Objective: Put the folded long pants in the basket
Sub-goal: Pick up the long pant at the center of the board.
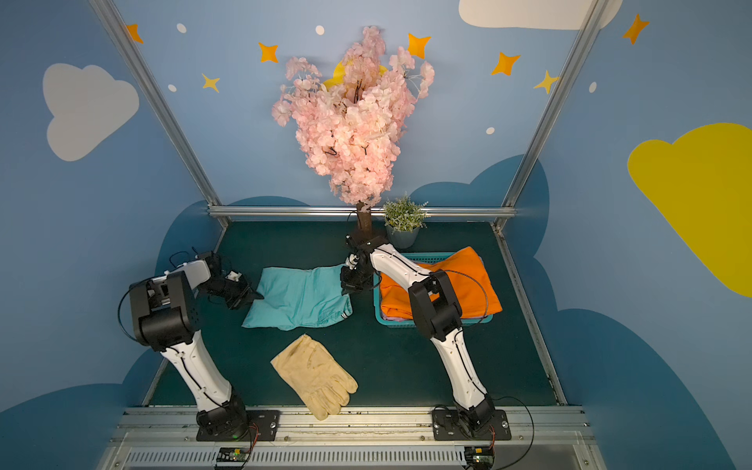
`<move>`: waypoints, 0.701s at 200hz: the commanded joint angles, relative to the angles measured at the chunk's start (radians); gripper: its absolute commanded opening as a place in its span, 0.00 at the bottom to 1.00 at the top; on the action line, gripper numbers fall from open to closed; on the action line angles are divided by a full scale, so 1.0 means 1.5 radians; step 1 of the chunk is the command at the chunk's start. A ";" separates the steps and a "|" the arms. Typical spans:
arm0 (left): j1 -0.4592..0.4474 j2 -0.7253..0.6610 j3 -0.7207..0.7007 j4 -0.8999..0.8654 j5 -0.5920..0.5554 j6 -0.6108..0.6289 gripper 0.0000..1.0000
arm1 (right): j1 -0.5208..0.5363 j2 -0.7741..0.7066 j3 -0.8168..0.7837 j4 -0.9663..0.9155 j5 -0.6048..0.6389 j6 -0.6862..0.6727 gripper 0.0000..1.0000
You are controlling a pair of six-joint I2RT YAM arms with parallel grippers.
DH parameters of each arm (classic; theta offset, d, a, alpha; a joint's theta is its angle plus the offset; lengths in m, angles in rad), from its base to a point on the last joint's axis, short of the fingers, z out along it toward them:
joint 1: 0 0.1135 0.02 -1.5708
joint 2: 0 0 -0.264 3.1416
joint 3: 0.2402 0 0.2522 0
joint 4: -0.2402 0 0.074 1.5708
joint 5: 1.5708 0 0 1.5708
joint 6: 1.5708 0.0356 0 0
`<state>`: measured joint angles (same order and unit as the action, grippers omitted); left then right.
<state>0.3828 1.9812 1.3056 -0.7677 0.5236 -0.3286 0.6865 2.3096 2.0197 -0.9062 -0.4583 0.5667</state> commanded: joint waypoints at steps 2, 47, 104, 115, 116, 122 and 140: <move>0.032 -0.086 -0.020 0.010 -0.018 -0.020 0.02 | 0.010 -0.018 0.065 -0.044 -0.033 -0.018 0.00; 0.016 -0.252 -0.054 -0.048 0.006 -0.081 0.02 | -0.012 -0.135 0.075 -0.086 -0.088 -0.027 0.00; -0.174 -0.397 0.009 -0.123 0.020 -0.240 0.02 | -0.209 -0.280 0.054 -0.245 -0.092 -0.098 0.00; -0.254 -0.401 0.024 -0.099 0.007 -0.289 0.02 | -0.270 -0.308 0.037 -0.270 -0.089 -0.117 0.00; -0.261 -0.400 0.026 -0.097 0.005 -0.293 0.02 | -0.273 -0.310 0.036 -0.271 -0.089 -0.118 0.00; -0.302 -0.393 0.040 -0.089 -0.007 -0.317 0.02 | -0.308 -0.325 0.019 -0.278 -0.086 -0.126 0.00; -0.410 -0.345 0.081 -0.060 -0.035 -0.391 0.03 | -0.407 -0.361 -0.024 -0.297 -0.072 -0.141 0.00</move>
<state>-0.0841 1.4033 1.3663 -0.8707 0.5430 -0.7269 0.2489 1.8416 2.0502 -1.2457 -0.6262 0.4156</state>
